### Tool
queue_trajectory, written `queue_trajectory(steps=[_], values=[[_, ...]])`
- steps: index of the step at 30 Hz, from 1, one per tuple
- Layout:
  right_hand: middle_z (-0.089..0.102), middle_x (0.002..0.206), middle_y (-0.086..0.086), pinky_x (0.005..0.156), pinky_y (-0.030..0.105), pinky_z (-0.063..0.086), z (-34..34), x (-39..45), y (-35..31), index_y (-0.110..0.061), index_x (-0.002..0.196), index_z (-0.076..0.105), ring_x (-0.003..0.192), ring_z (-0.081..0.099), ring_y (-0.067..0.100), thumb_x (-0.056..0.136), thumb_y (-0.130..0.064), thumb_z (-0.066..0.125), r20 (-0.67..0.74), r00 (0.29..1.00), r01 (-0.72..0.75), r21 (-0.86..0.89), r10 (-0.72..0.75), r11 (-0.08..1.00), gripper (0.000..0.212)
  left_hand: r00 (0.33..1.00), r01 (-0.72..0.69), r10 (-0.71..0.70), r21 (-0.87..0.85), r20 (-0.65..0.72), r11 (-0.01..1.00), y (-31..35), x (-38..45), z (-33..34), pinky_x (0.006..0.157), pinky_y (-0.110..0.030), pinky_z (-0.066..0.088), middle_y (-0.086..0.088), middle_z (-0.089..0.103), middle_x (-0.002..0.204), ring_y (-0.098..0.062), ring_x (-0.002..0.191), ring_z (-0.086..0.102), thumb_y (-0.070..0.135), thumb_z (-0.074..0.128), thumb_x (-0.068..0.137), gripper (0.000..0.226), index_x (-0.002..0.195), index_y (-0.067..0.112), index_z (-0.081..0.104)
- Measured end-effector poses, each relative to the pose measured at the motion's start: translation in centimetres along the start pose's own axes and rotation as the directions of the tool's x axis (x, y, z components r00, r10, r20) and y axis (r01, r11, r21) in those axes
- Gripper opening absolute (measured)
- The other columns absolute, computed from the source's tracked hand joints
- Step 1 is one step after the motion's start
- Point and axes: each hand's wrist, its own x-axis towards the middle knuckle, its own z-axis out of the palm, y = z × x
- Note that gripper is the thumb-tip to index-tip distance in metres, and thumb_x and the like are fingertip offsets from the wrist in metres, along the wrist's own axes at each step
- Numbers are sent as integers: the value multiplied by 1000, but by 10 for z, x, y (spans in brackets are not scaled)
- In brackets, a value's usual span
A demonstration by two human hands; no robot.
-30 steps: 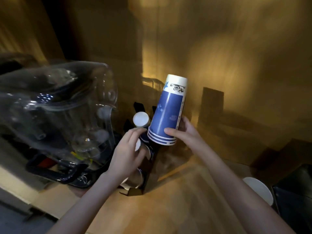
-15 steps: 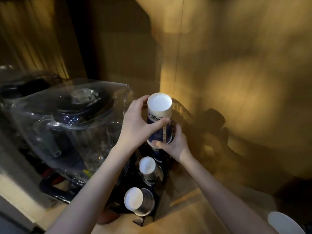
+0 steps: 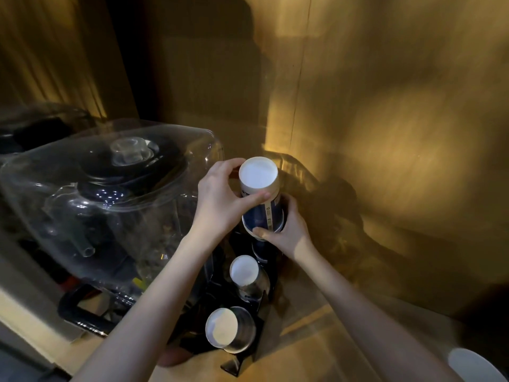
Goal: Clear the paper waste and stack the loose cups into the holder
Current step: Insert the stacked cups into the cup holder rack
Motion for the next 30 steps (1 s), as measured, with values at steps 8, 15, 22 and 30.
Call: queue_trajectory(steps=[8, 15, 22, 30], values=[[47, 139, 2, 107, 35, 39, -17, -4, -4, -22, 136, 33, 128, 44, 15, 70, -35, 78, -113, 986, 120, -24, -122, 992, 81, 995, 37, -38, 10, 95, 999, -14, 1, 26, 96, -33, 48, -5, 58, 123, -12, 108, 51, 28, 82, 62, 67, 121, 14, 54], [50, 138, 4, 107, 32, 37, -19, -6, 0, -17, 137, 34, 127, 47, 15, 80, -24, 69, -52, 978, 193, -135, -202, 972, 67, 986, 61, -64, 27, 155, 998, -37, -3, 51, 93, -41, 51, -9, 58, 120, -20, 111, 54, 28, 82, 62, 66, 120, 12, 55], [51, 136, 6, 106, 37, 38, -12, -3, 25, -21, 136, 37, 128, 43, 21, 81, -30, 66, -37, 987, 137, -290, -154, 947, 62, 976, 90, -98, 49, 193, 995, -55, -12, 67, 85, -10, 32, -9, 57, 122, -18, 113, 52, 27, 81, 65, 65, 121, 10, 53], [53, 134, 6, 103, 32, 34, -7, -8, 27, -18, 138, 36, 127, 43, 22, 85, -28, 63, -1, 985, 162, -367, -175, 916, 60, 968, 84, -105, 98, 228, 992, -66, -19, 72, 88, -15, 34, -11, 58, 124, -20, 114, 53, 28, 79, 68, 64, 122, 9, 52]])
